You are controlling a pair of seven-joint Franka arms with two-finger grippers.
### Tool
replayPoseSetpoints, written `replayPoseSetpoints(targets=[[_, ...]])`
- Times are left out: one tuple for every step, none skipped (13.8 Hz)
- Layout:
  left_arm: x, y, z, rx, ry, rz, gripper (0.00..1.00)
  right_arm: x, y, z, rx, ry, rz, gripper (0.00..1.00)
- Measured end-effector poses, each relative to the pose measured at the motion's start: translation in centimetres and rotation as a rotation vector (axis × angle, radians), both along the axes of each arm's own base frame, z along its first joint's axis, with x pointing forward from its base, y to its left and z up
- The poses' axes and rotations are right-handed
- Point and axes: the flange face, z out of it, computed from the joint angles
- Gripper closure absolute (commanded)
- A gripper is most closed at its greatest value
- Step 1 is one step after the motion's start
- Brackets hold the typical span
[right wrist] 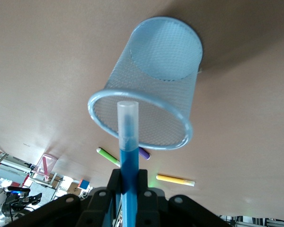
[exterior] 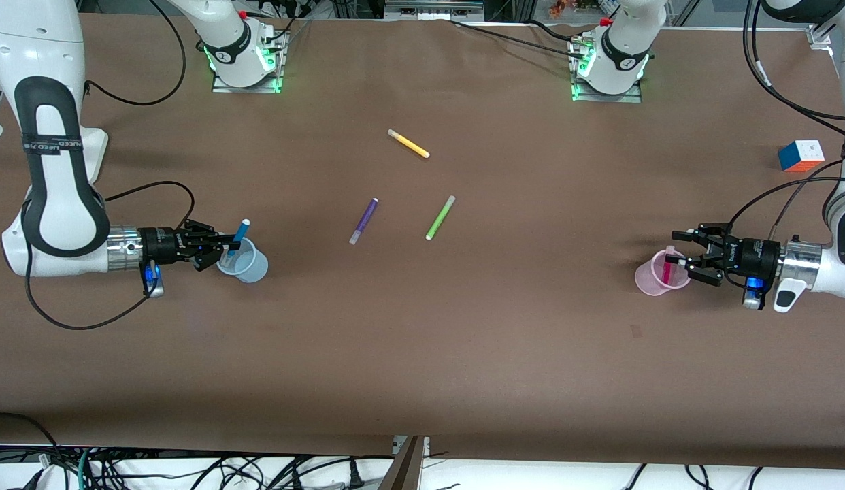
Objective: Place pink and blue markers in matching cups
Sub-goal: 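Lower the markers into the cups and open both grippers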
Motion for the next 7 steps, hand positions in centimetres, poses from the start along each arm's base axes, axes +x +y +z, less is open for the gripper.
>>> replayPoseSetpoints(targets=[[0.2, 0.0, 0.5, 0.000, -0.008, -0.002, 0.00, -0.1, -0.4, -0.5, 0.026, -0.003, -0.007, 1.00], [0.3, -0.2, 1.2, -0.003, -0.015, -0.013, 0.00, -0.3, -0.7, -1.0, 0.050, 0.003, -0.010, 0.89], [0.4, -0.6, 2.3, -0.004, -0.026, -0.028, 0.00, -0.4, -1.0, -1.6, 0.063, 0.006, -0.010, 0.35], [0.7, -1.3, 3.9, 0.009, -0.045, -0.050, 0.00, -0.5, -1.1, -1.9, 0.069, 0.009, -0.011, 0.00], [0.8, -2.4, 5.8, 0.040, -0.068, -0.083, 0.00, -0.5, -1.0, -2.1, 0.072, 0.011, -0.010, 0.00], [1.0, -3.9, 7.9, 0.082, -0.094, -0.126, 0.00, -0.5, -1.0, -2.1, 0.073, 0.010, -0.009, 0.00], [1.1, -5.9, 9.9, 0.134, -0.122, -0.176, 0.00, -0.4, -0.9, -2.0, 0.075, 0.010, -0.008, 0.00]])
